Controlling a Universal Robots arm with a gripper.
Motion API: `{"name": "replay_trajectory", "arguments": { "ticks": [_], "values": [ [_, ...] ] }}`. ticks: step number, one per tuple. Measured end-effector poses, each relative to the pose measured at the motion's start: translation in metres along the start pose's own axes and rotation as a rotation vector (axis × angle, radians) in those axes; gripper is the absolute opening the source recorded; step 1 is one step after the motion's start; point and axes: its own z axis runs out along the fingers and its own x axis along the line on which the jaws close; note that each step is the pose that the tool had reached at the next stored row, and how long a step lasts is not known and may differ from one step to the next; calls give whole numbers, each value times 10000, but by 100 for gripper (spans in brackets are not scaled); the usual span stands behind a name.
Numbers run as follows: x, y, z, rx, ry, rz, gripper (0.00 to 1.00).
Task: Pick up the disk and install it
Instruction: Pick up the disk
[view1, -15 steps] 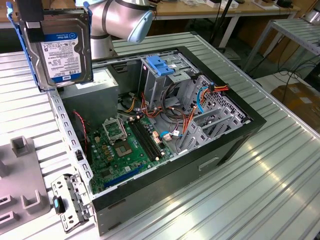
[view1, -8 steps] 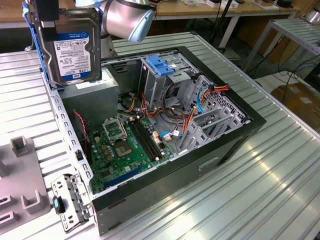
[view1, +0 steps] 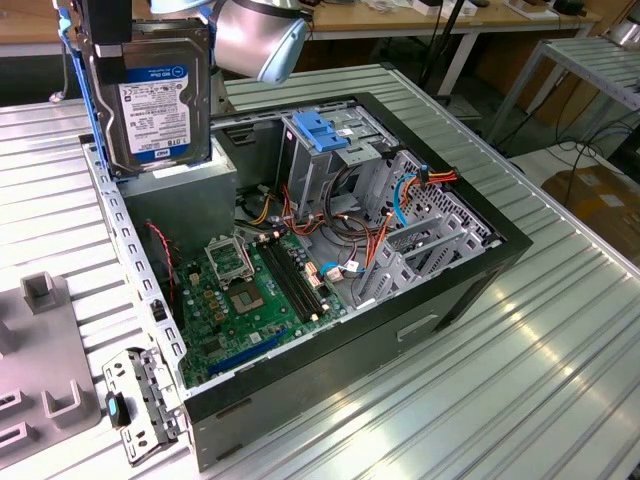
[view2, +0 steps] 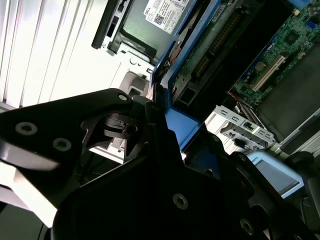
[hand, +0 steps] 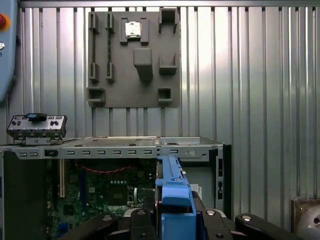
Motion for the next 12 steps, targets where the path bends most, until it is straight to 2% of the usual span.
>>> {"name": "replay_trajectory", "arguments": {
  "ticks": [7, 12],
  "values": [
    [39, -62, 2, 0, 10, 0, 37],
    [40, -184, 5, 0, 40, 0, 37]
  ]
}}
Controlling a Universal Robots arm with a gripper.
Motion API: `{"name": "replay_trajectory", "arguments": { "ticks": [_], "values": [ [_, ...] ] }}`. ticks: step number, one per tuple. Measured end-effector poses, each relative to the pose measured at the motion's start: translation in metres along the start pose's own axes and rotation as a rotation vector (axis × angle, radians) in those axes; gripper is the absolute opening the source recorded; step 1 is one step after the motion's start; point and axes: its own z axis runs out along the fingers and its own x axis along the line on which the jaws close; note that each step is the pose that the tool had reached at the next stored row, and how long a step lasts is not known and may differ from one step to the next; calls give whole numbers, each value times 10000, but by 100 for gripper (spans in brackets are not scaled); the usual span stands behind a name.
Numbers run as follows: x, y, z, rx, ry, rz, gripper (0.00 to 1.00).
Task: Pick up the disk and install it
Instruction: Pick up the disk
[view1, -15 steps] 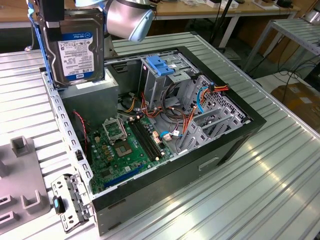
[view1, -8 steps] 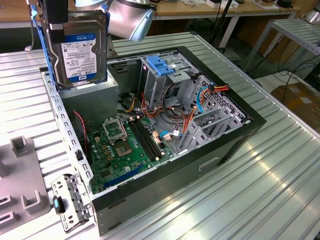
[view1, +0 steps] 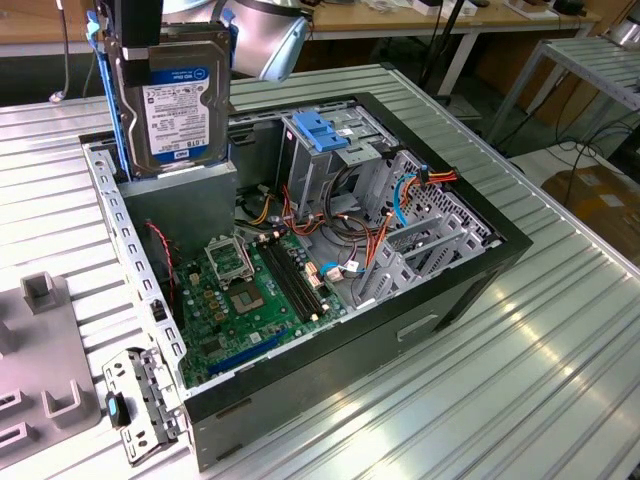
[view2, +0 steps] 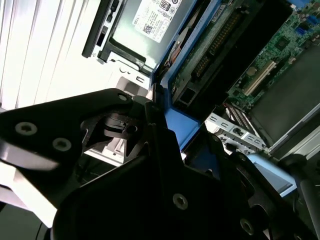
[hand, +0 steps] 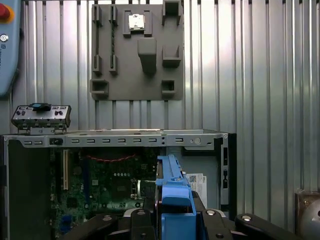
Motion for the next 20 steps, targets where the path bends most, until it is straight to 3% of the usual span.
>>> {"name": "replay_trajectory", "arguments": {
  "ticks": [7, 9, 20],
  "values": [
    [-1, -160, 5, 0, 42, 1, 37],
    [-1, -253, 7, 1, 70, 0, 37],
    [4, -530, 17, 3, 144, 0, 37]
  ]
}}
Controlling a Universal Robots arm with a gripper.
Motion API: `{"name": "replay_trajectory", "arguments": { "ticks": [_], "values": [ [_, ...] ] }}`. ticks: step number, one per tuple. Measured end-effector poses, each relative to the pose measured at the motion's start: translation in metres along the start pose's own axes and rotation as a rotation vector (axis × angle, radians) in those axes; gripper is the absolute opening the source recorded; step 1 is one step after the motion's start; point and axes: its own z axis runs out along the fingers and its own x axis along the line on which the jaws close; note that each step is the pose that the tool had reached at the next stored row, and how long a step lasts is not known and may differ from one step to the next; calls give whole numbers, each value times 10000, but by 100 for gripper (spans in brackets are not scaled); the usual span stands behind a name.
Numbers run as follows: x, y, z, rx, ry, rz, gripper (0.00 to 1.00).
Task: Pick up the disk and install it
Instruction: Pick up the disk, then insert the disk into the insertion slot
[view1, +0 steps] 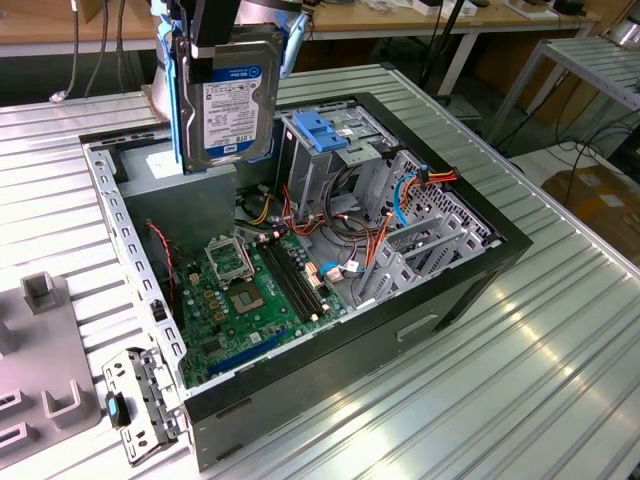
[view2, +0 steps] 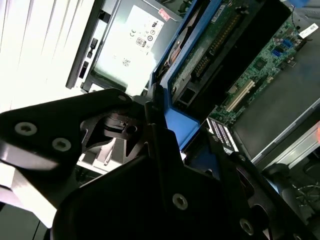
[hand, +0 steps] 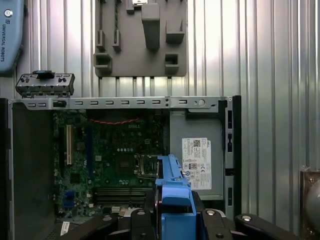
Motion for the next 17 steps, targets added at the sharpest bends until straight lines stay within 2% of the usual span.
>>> {"name": "replay_trajectory", "arguments": {
  "ticks": [9, 17],
  "values": [
    [107, -41, 3, 0, 42, 0, 37],
    [122, -43, 4, 1, 43, 0, 37]
  ]
}}
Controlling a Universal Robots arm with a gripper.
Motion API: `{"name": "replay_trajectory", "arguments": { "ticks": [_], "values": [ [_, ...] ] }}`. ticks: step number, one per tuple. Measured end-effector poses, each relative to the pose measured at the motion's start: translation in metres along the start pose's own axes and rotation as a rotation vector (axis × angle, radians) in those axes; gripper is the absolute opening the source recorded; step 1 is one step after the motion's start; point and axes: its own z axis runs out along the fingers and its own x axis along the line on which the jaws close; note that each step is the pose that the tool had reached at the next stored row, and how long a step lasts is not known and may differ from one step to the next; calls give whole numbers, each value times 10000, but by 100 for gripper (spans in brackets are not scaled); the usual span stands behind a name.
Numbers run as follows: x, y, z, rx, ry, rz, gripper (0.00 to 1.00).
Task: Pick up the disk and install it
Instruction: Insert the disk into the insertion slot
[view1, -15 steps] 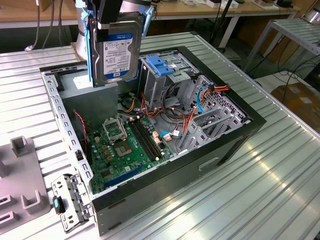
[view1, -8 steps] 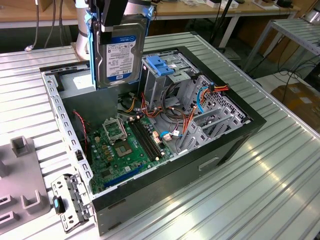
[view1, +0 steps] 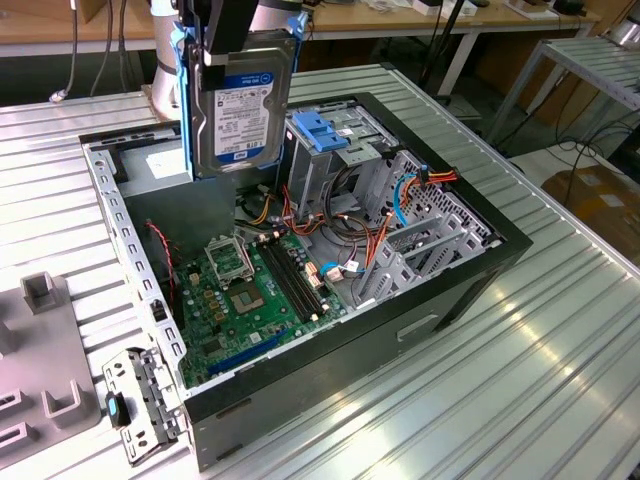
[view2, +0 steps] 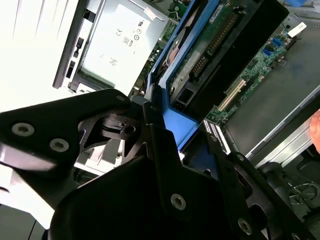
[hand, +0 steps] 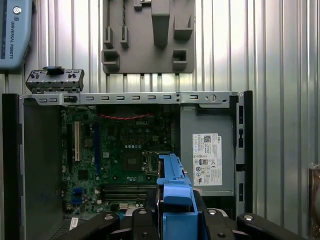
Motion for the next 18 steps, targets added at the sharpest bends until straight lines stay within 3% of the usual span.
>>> {"name": "replay_trajectory", "arguments": {
  "ticks": [18],
  "values": [
    [103, -2, 3, 1, 4, 1, 37]
  ]
}}
